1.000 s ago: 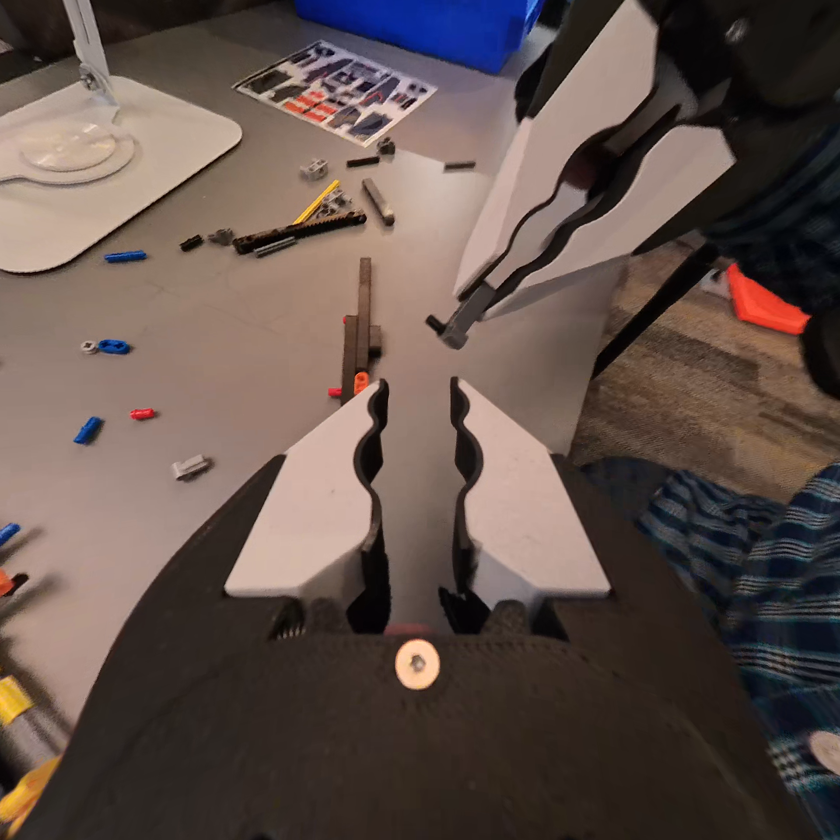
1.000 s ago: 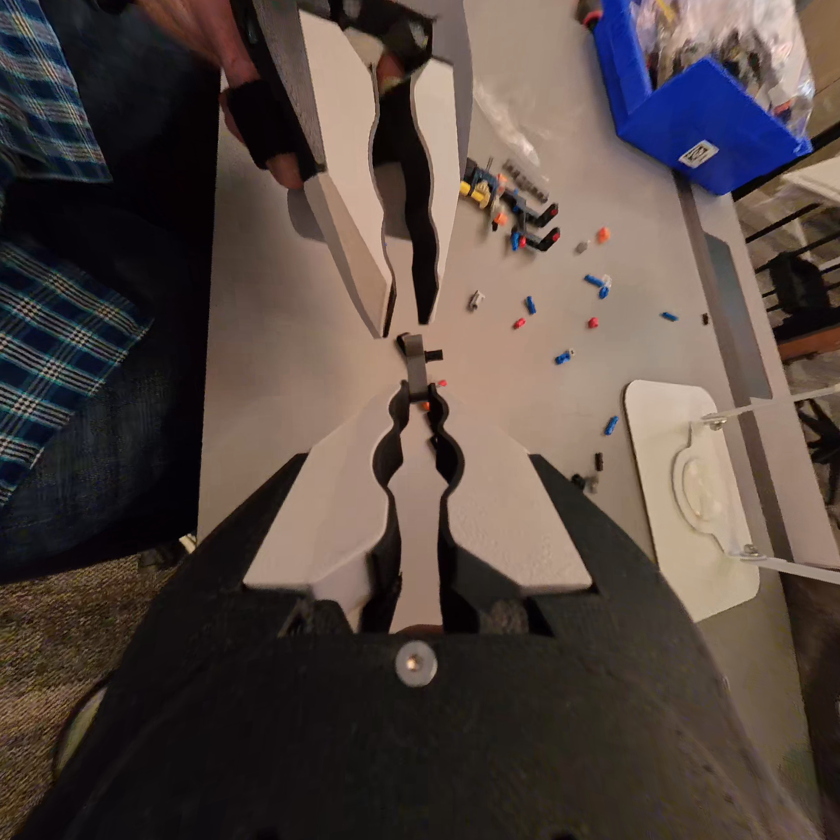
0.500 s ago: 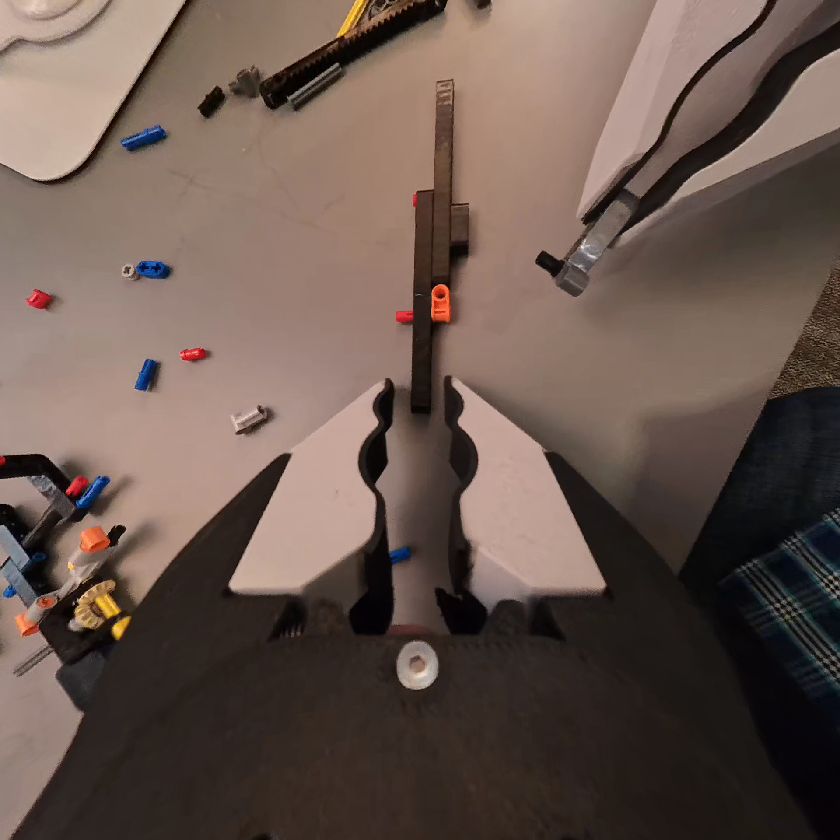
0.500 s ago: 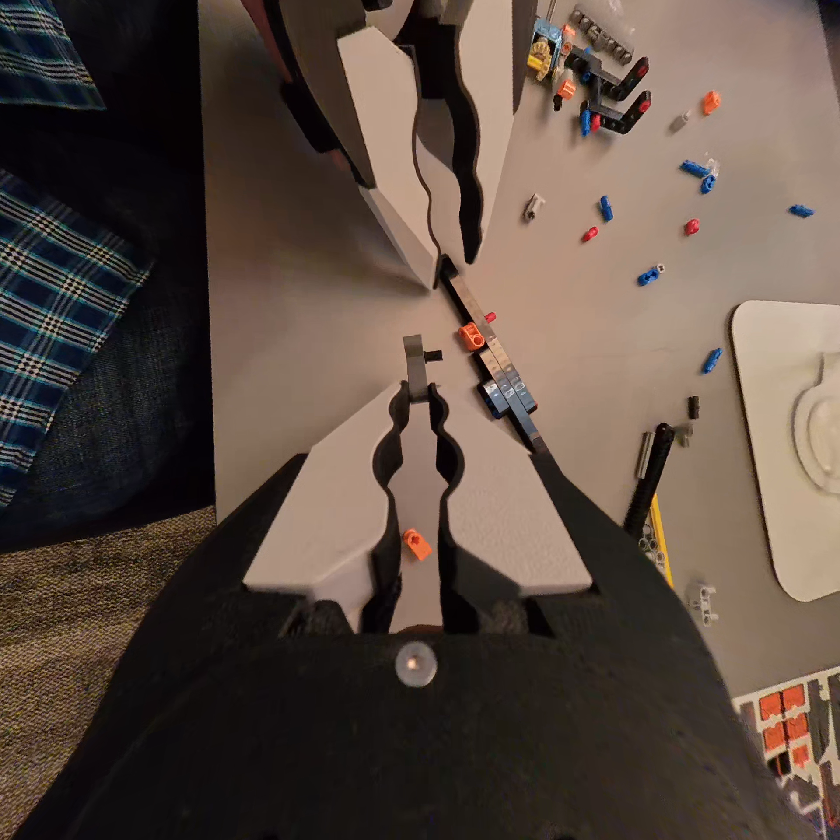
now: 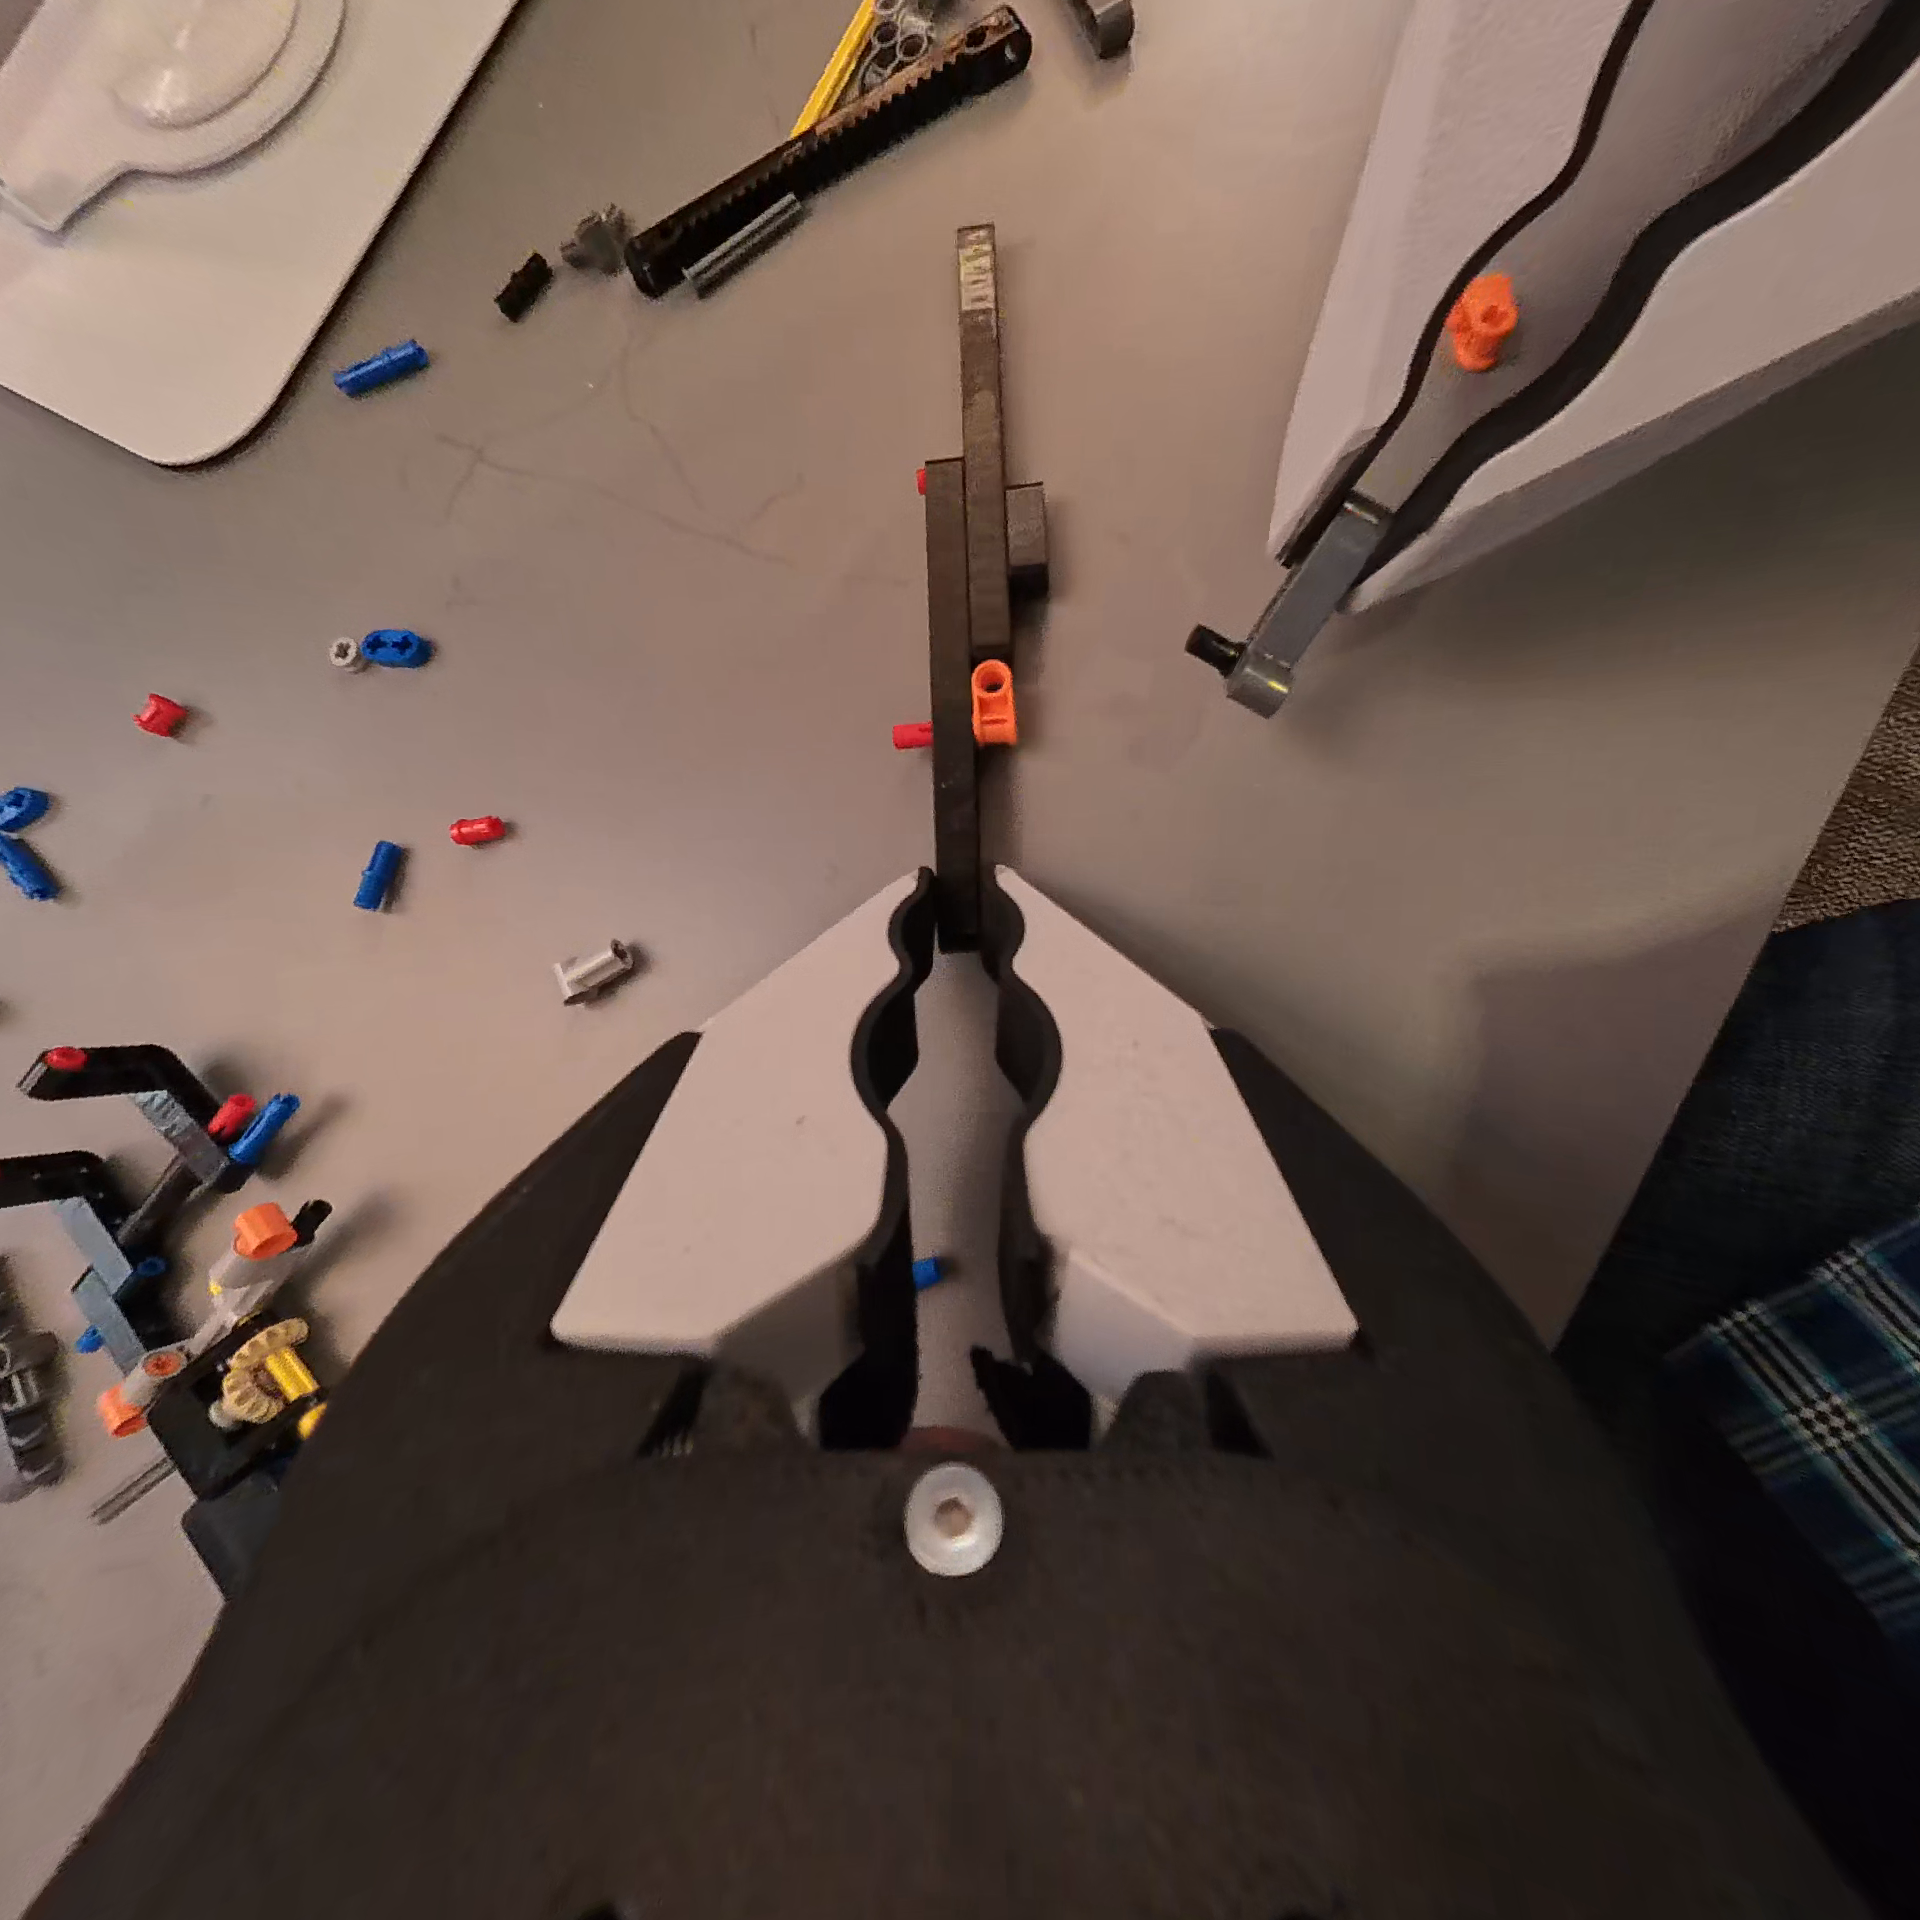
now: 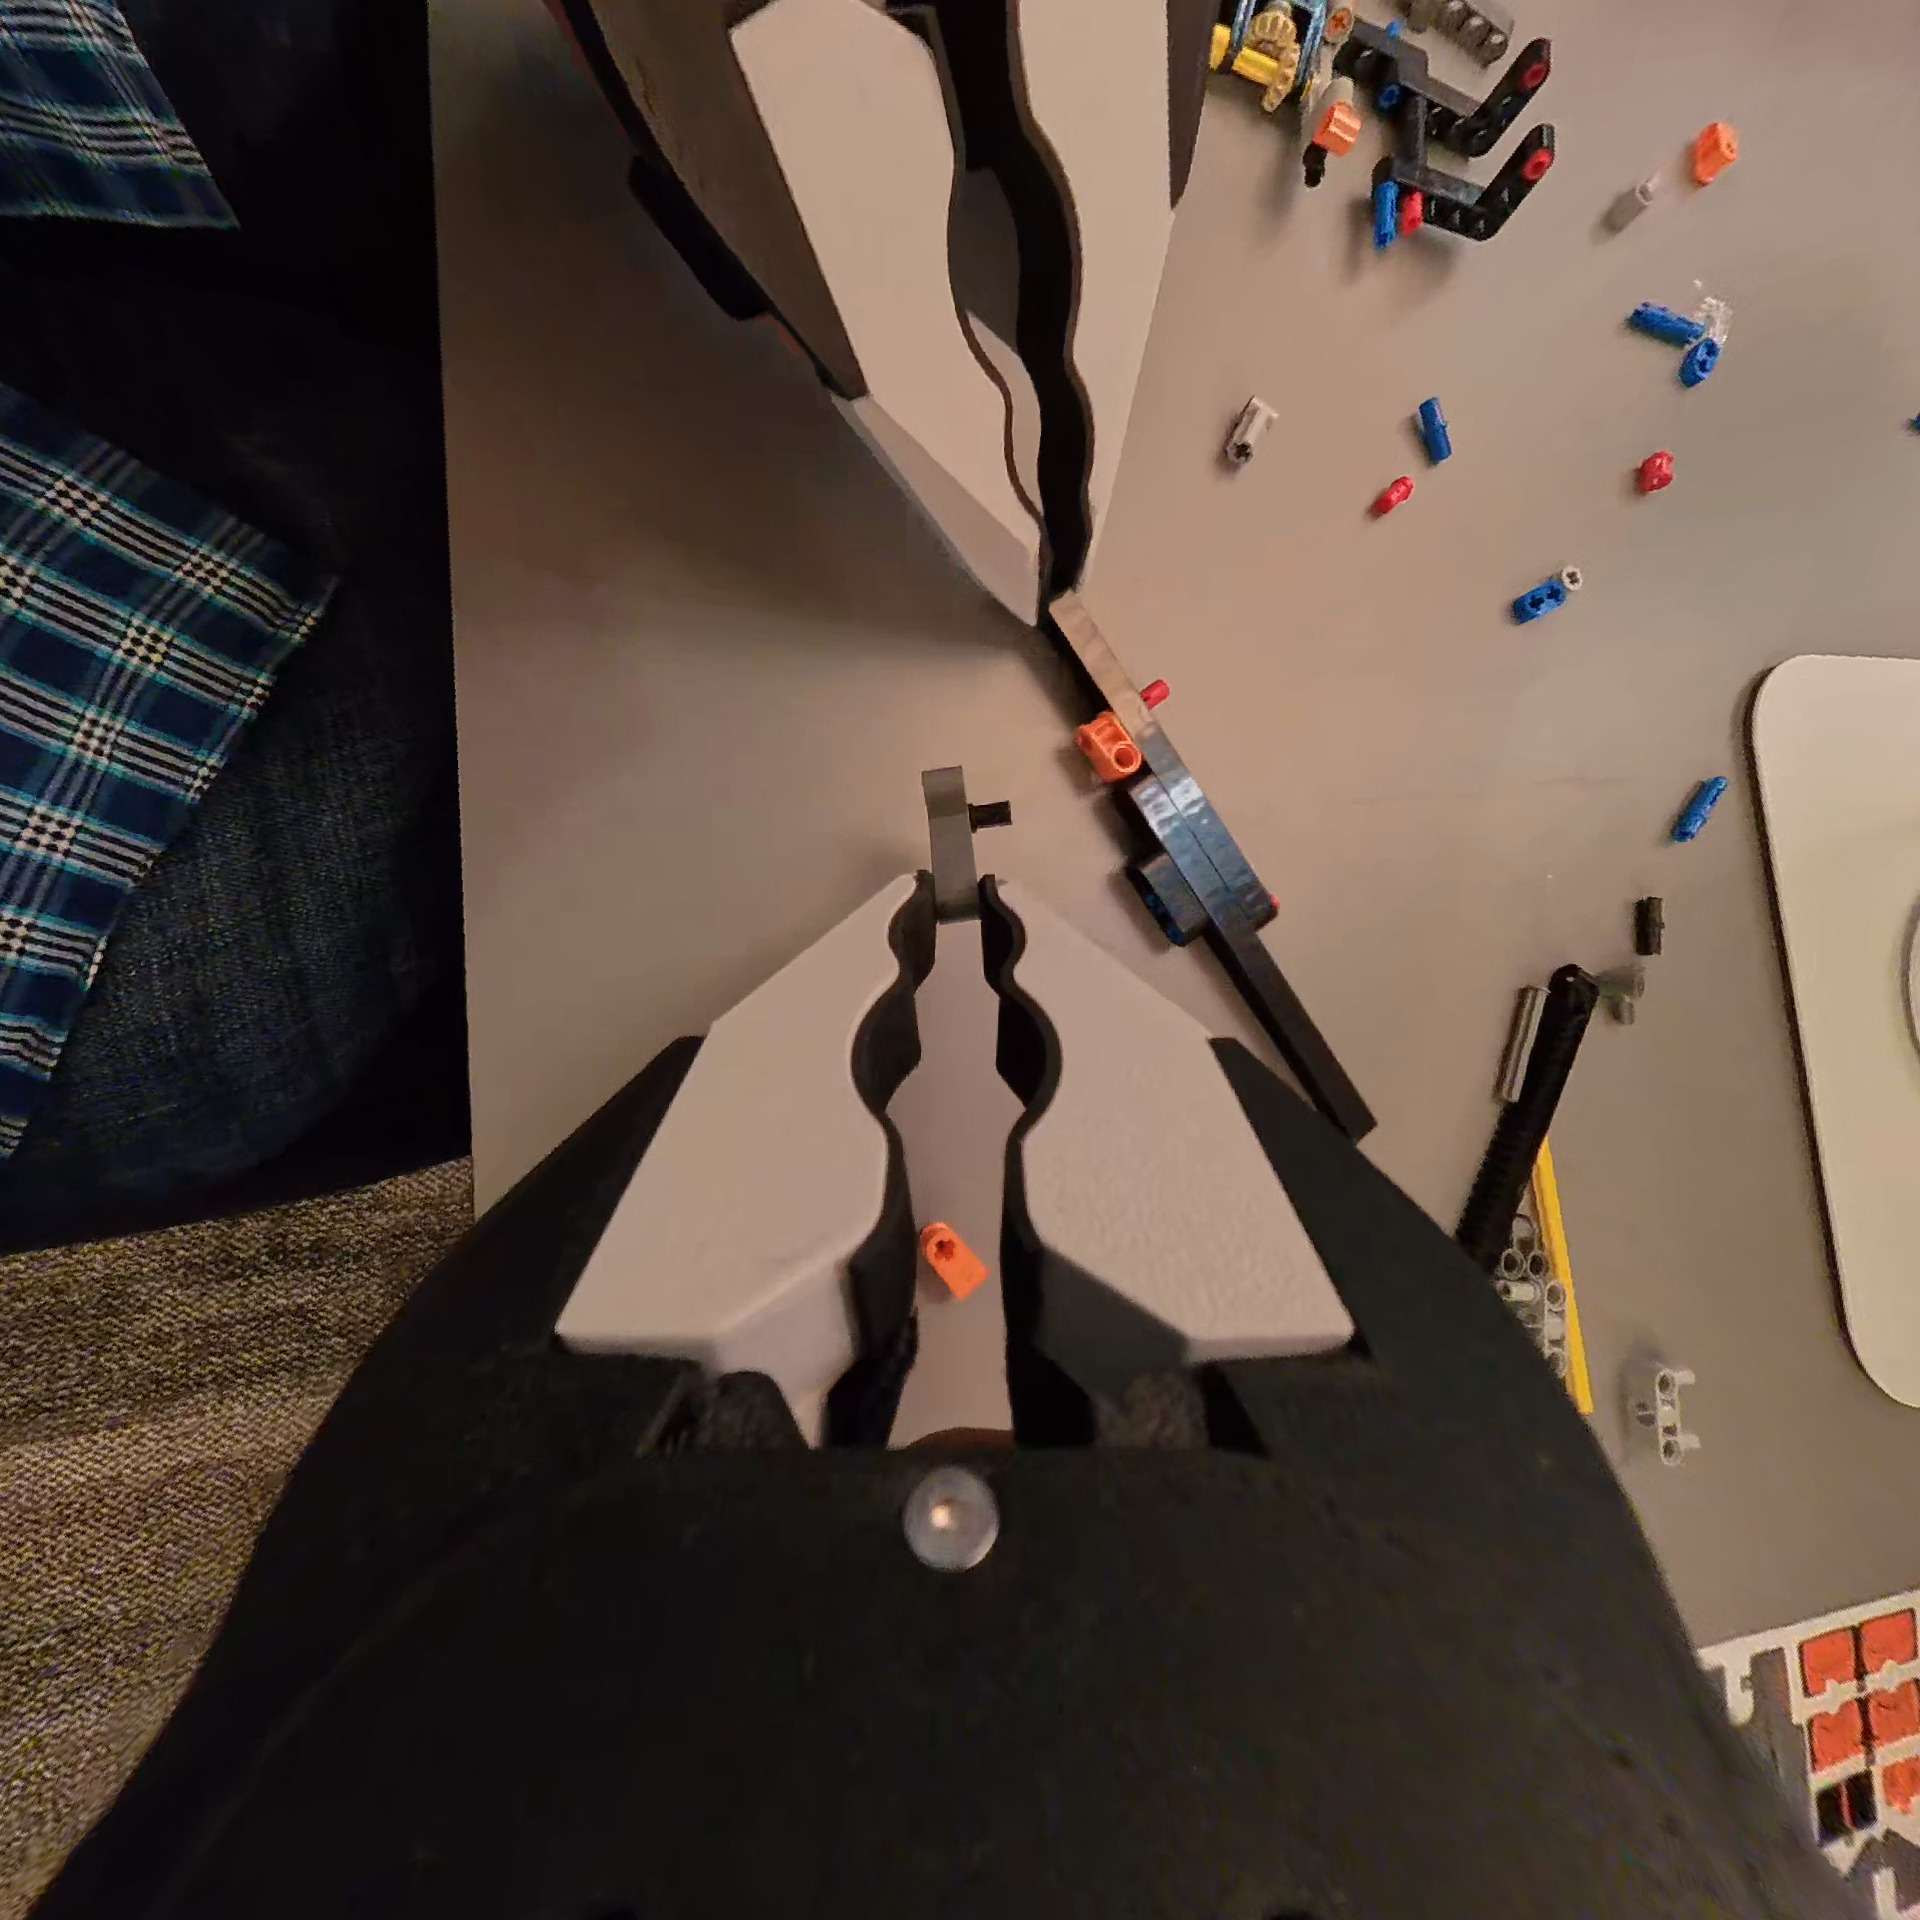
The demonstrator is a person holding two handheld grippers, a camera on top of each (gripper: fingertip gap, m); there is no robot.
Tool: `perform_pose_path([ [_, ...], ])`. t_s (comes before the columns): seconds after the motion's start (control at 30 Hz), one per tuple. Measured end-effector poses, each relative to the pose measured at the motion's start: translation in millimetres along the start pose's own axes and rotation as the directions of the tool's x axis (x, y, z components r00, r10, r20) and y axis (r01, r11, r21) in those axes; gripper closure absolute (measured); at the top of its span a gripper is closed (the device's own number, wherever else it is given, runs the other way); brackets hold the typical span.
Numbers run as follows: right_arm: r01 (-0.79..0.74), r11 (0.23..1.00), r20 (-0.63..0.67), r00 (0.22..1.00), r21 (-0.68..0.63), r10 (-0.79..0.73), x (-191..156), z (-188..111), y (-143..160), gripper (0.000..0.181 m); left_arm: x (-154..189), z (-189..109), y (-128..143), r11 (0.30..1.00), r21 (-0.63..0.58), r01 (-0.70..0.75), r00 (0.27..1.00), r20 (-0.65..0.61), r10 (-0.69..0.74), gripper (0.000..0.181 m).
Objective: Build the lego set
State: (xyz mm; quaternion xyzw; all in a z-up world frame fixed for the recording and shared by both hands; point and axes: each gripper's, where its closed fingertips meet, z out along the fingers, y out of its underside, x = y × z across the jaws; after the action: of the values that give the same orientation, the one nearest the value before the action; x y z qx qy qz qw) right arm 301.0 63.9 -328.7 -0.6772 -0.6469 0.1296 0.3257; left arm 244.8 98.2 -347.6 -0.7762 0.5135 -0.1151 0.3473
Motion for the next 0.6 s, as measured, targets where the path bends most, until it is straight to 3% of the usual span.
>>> perform_pose_path([
  [0.03, -0.01, 1.0, 0.002, 1.0, 0.012, 0.01, 1, -1, -2, 0.175, 0, 0, 0, 1.0, -0.002, -0.004, 1.0, 0.003, 0.004, 0.176],
  [0.3, -0.195, 0.978, 0.038, 0.981, 0.078, 0.193, 15, -5, -7, 0.175, 7, 2, 3, 1.0, -0.011, 0.016, 0.999, -0.038, -0.016, 0.162],
  [0.43, -0.357, 0.923, 0.12, 0.932, 0.146, 0.342, 22, -10, -13, 0.175, 4, -4, -4, 1.0, 0.024, 0.012, 0.999, -0.03, -0.011, 0.153],
  [0.6, -0.529, 0.822, 0.257, 0.841, 0.211, 0.475, 29, -15, -27, 0.175, 6, -18, -36, 0.984, 0.157, -0.084, 0.996, 0.035, 0.079, 0.15],
])
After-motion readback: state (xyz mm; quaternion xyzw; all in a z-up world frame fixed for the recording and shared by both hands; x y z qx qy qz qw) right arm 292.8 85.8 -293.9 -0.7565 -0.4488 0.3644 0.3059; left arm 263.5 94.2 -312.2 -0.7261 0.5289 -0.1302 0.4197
